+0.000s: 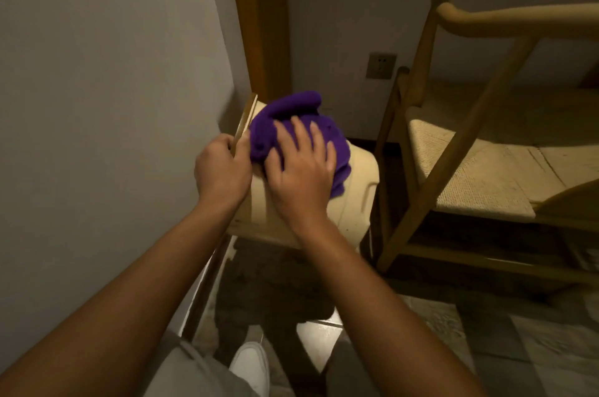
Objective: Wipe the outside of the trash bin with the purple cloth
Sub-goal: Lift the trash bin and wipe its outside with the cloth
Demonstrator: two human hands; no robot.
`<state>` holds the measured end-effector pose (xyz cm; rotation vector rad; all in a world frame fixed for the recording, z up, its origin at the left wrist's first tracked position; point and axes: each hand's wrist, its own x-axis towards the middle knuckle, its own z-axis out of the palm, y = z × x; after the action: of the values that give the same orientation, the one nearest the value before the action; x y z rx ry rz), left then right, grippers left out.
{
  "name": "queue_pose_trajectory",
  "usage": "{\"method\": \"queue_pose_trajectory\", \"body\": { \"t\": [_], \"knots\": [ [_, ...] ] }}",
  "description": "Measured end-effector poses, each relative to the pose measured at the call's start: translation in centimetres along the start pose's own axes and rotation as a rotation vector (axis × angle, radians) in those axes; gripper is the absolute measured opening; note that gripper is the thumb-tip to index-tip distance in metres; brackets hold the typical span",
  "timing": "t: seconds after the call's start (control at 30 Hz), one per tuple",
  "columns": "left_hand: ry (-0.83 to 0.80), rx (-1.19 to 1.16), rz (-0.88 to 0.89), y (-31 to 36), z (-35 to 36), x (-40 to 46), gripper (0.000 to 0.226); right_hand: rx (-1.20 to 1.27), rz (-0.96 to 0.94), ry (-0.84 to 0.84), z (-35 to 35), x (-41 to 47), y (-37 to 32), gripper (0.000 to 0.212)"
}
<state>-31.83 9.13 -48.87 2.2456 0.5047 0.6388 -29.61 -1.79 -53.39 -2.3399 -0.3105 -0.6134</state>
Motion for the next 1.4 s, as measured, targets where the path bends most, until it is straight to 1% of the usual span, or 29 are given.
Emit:
{"method": "queue_pose_trajectory", "body": {
  "t": [0.07,0.13,0.2,0.23,0.3,0.37,0.43,0.53,0.6,0.67,0.7,0.73,0.83,0.87,0.93,1.07,1.17,1.23,1.3,1.37,1.4],
  "knots": [
    [0.003,-0.054,-0.007,0.2,-0.2,-0.3,0.033,0.001,0.108,-0.064,-0.7,3.4,1.2,0.052],
    [0.009,-0.109,-0.001,0.5,-0.4,-0.7,0.034,0.018,0.274,-0.132,-1.3,6.0,3.5,0.056],
    [0.016,-0.146,-0.016,0.4,-0.5,-1.0,0.035,0.034,0.379,-0.182,-2.0,6.6,6.0,0.056],
    [0.017,-0.164,-0.033,0.4,-0.5,-1.0,0.035,0.039,0.384,-0.183,-2.2,6.1,7.0,0.055],
    [0.022,-0.193,-0.068,0.3,-0.4,-1.1,0.034,0.036,0.334,-0.116,-2.3,3.8,8.1,0.053],
    [0.013,-0.232,-0.118,0.5,0.0,-0.9,0.034,0.024,0.261,-0.022,-1.9,0.7,7.6,0.052],
    [-0.021,-0.275,-0.204,0.7,0.5,-0.7,0.035,0.007,0.158,0.039,-1.2,-2.4,5.6,0.05],
    [-0.111,-0.277,-0.278,0.5,1.0,-0.1,0.035,-0.031,0.007,0.038,0.4,-6.1,1.6,0.048],
    [-0.143,-0.26,-0.293,0.3,0.9,0.2,0.033,-0.046,-0.041,0.025,1.0,-6.7,0.1,0.047],
    [-0.134,-0.25,-0.298,0.3,0.8,0.5,0.035,-0.083,-0.056,0.004,0.6,-5.4,0.4,0.049],
    [-0.116,-0.24,-0.291,0.4,0.8,0.6,0.036,-0.107,-0.03,-0.006,0.2,-4.3,1.0,0.05],
    [-0.092,-0.219,-0.285,0.5,0.7,0.6,0.038,-0.121,0.033,-0.008,-0.3,-3.0,1.8,0.051],
    [-0.032,-0.18,-0.294,0.8,0.2,0.5,0.042,-0.084,0.298,-0.056,-1.6,0.6,4.5,0.056],
    [-0.034,-0.174,-0.29,0.7,0.1,0.5,0.042,-0.066,0.341,-0.085,-1.9,1.1,5.3,0.057],
    [-0.048,-0.174,-0.275,0.8,0.0,0.4,0.043,-0.021,0.369,-0.105,-2.4,1.1,6.5,0.058],
    [-0.075,-0.185,-0.231,1.1,0.0,0.5,0.043,0.106,0.487,-0.062,-4.0,1.4,8.2,0.07],
    [-0.107,-0.245,-0.228,1.5,0.2,0.2,0.04,0.115,0.477,-0.06,-4.9,1.5,8.8,0.071],
    [-0.14,-0.294,-0.223,2.2,0.7,-0.1,0.038,0.17,0.475,-0.013,-5.1,1.2,8.6,0.069],
    [-0.139,-0.271,-0.201,3.0,1.1,-0.4,0.035,0.164,0.471,0.012,-4.9,0.9,7.7,0.067],
    [-0.117,-0.245,-0.186,3.5,1.1,-0.2,0.034,0.059,0.379,0.033,-4.6,0.7,6.4,0.062],
    [-0.11,-0.239,-0.18,3.5,1.0,-0.1,0.034,0.048,0.33,0.055,-4.5,0.7,5.7,0.058]
  ]
}}
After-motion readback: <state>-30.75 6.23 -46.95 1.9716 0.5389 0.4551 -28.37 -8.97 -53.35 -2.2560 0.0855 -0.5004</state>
